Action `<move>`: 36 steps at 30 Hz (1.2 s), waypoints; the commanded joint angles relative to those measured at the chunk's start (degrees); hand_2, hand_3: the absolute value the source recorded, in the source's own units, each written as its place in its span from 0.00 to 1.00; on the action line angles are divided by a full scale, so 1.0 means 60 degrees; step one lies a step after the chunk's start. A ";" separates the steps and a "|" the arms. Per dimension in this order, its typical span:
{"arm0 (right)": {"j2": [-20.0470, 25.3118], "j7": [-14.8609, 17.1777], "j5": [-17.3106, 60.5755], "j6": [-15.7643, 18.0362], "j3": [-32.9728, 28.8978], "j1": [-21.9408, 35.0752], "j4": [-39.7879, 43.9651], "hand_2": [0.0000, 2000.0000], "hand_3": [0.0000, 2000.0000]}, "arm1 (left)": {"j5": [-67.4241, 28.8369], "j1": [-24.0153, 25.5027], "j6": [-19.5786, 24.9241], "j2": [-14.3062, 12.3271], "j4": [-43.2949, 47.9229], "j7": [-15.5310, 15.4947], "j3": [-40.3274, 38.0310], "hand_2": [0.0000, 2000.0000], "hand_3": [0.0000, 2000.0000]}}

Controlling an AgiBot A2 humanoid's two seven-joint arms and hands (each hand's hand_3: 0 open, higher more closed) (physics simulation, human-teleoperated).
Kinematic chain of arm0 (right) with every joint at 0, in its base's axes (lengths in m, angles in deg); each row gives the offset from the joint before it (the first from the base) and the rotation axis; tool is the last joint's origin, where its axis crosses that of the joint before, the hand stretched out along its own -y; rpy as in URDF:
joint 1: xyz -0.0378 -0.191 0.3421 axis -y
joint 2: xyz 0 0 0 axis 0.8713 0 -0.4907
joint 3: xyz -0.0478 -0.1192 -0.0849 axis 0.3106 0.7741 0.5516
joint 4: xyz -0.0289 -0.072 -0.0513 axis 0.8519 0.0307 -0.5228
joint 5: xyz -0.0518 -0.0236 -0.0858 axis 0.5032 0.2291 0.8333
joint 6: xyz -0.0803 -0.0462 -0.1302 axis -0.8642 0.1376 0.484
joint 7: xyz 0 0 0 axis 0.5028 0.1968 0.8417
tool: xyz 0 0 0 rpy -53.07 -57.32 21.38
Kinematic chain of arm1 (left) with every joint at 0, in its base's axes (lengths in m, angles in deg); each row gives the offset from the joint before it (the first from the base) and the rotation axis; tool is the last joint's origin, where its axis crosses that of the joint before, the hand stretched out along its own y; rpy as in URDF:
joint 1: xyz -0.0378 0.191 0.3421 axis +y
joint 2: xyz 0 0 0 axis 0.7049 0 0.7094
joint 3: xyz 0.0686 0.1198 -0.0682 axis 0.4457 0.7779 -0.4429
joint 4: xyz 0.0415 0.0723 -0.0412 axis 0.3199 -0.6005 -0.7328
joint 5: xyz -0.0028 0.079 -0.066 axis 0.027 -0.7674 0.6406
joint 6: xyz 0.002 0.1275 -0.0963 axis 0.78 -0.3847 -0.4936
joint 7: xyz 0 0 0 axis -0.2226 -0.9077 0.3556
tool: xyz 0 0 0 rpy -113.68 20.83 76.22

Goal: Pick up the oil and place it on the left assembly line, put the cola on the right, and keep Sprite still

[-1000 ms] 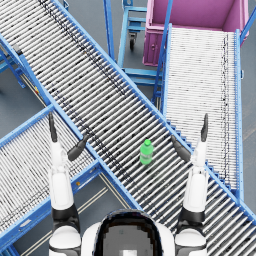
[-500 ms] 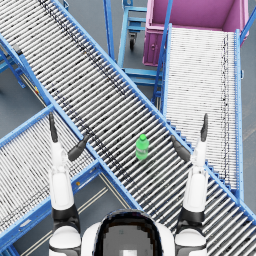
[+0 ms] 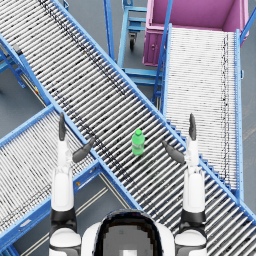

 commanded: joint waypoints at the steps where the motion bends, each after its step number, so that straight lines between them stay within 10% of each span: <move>1: -0.0072 0.0039 -0.0218 0.0039 0.0129 -0.0025 0.0009 0.00 0.00 | 0.0253 0.0058 -0.0039 0.0072 -0.0036 0.0039 0.0116 0.00 0.00; 14: -0.1052 0.0573 -0.3171 0.0566 0.1870 -0.0359 0.0136 0.00 0.00 | 0.3681 0.0840 -0.0573 0.1049 -0.0530 0.0571 0.1689 0.00 0.00; 36: -0.1135 0.0621 -0.3437 0.0613 0.2029 -0.0388 0.0148 0.00 0.00 | 0.3989 0.0907 -0.0621 0.1131 -0.0575 0.0619 0.1833 0.00 0.00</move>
